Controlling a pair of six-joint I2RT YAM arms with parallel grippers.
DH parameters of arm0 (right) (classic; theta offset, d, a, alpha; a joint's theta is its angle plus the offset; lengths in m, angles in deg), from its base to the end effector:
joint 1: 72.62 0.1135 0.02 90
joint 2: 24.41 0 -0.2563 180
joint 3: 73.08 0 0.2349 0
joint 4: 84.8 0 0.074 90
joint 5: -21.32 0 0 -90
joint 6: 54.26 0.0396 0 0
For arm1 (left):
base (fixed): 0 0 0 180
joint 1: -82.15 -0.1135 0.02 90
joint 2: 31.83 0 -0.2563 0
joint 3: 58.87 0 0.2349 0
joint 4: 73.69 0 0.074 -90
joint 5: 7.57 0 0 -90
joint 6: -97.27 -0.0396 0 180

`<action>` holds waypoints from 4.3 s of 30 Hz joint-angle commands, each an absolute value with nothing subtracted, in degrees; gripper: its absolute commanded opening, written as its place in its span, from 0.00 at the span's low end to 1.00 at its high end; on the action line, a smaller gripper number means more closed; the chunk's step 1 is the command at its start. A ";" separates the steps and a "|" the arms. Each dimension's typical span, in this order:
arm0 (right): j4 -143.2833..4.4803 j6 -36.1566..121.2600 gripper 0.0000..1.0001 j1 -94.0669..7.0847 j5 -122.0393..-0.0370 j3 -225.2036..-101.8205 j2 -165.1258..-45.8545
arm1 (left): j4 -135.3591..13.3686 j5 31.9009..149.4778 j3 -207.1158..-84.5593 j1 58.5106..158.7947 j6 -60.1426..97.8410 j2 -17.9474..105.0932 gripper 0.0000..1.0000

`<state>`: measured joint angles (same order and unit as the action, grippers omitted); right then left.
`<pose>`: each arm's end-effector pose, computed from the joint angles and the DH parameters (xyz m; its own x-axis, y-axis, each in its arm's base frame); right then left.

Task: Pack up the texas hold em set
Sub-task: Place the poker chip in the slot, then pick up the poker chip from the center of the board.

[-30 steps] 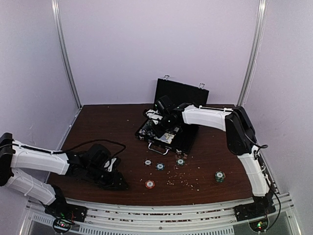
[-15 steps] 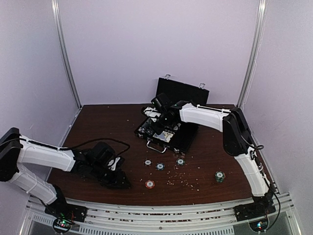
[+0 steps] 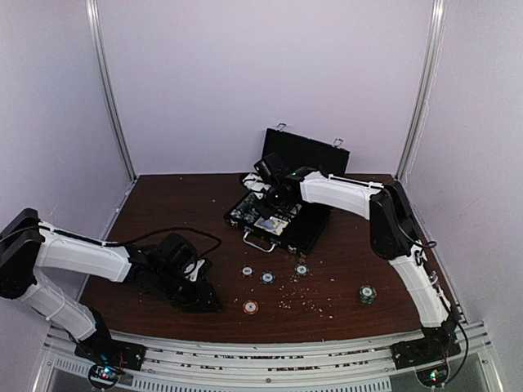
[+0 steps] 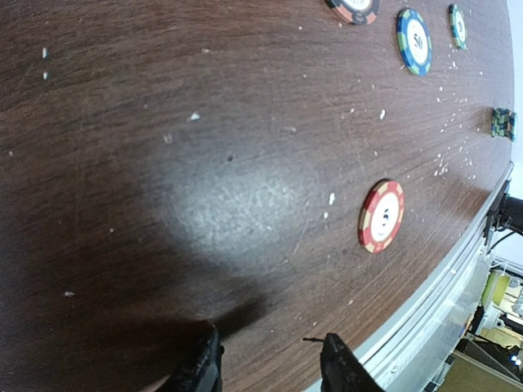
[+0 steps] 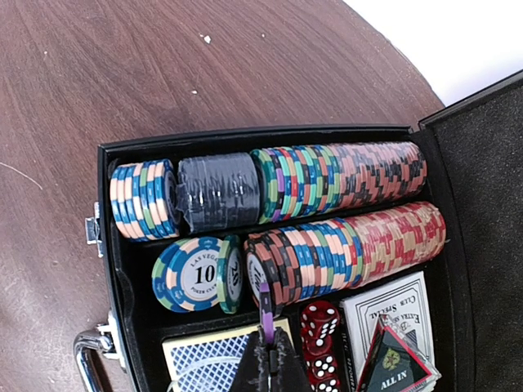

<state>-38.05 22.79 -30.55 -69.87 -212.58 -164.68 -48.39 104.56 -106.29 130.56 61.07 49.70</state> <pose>0.3930 0.3536 0.1904 -0.3858 -0.6500 -0.6547 -0.7654 0.6217 -0.1663 0.1435 -0.1842 0.1400 -0.9992 -0.0002 -0.0389 0.0232 0.7980 -0.6022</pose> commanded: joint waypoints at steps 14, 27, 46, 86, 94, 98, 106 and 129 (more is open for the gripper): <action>-41.21 25.32 0.00 -32.41 -69.38 -217.80 -170.64 | -50.00 105.71 -106.85 130.09 60.07 50.30 0.43; -42.58 26.80 0.22 -32.54 -68.90 -217.82 -167.09 | -49.69 105.31 -107.98 130.05 59.87 49.94 0.43; -61.39 50.95 0.36 -31.96 -54.37 -176.21 -137.08 | -56.86 101.50 -118.54 130.38 54.77 58.96 0.50; -78.93 86.00 0.34 -19.79 -42.27 -135.96 -118.50 | -54.90 103.90 -122.87 140.82 53.36 62.37 0.40; -84.81 89.98 0.33 -16.13 -41.56 -136.71 -123.59 | -56.74 102.99 -121.31 138.03 53.16 62.50 0.40; -83.30 91.27 0.32 -15.96 -44.89 -135.34 -122.47 | -58.84 103.73 -121.06 137.95 52.21 64.01 0.40; -84.23 95.74 0.32 -13.97 -42.95 -130.70 -120.12 | -62.92 106.12 -118.85 137.97 51.48 67.19 0.40; -101.55 121.42 0.34 -2.31 -40.92 -120.13 -118.53 | -64.40 110.60 -112.79 145.48 57.27 64.76 0.39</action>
